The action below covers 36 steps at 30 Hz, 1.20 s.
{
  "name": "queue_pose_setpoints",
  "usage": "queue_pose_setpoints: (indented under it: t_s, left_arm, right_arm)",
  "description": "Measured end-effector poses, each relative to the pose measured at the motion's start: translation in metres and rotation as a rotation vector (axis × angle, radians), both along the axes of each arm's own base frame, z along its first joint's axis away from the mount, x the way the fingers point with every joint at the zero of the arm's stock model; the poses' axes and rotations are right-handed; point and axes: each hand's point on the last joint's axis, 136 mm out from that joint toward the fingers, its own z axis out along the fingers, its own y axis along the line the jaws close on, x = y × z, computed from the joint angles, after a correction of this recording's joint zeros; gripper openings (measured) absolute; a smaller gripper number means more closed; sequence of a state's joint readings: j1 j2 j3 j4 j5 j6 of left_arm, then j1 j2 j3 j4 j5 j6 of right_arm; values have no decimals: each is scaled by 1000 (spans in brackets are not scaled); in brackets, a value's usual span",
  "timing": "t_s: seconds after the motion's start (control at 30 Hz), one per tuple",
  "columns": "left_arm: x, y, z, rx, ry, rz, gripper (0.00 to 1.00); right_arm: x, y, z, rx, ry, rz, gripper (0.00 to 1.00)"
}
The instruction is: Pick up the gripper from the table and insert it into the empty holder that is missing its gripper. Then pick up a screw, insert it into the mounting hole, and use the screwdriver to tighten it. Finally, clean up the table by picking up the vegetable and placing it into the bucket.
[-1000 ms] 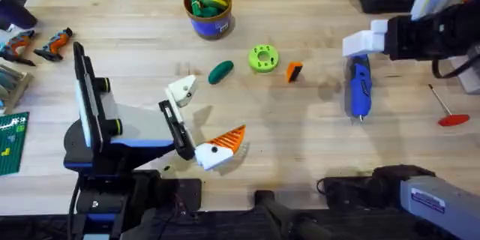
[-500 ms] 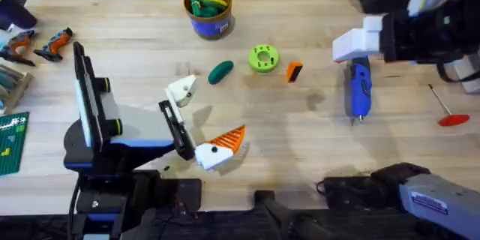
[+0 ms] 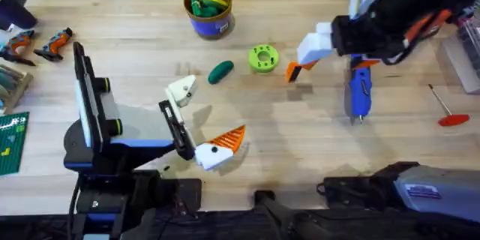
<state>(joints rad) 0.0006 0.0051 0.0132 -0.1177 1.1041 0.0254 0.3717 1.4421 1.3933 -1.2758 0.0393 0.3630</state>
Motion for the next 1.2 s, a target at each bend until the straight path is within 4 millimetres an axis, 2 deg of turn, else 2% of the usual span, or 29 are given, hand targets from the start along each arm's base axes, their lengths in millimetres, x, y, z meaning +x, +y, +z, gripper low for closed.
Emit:
queue_pose_setpoints:
  t_s: [0.2, 0.4, 0.5, 0.77, 1.03, 1.2]
  left_arm:
    - [0, 0, 0, 0, 0, 0, 985]
    - [0, 0, 0, 0, 0, 0, 985]
    - [0, 0, 0, 0, 0, 0, 985]
    - [0, 0, 0, 0, 0, 0, 985]
    - [0, 0, 0, 0, 0, 0, 985]
    - [0, 0, 0, 0, 0, 0, 985]
  right_arm:
    - [-1, 16, -9, -53, 20, 19, 992]
    - [10, 47, -15, -82, 29, 120, 992]
    - [15, 55, -19, -90, 32, 159, 992]
    - [31, 58, -28, -11, 43, 124, 992]
    - [38, 52, -57, -12, 145, 27, 993]
    - [40, 52, -67, -26, 168, 10, 992]
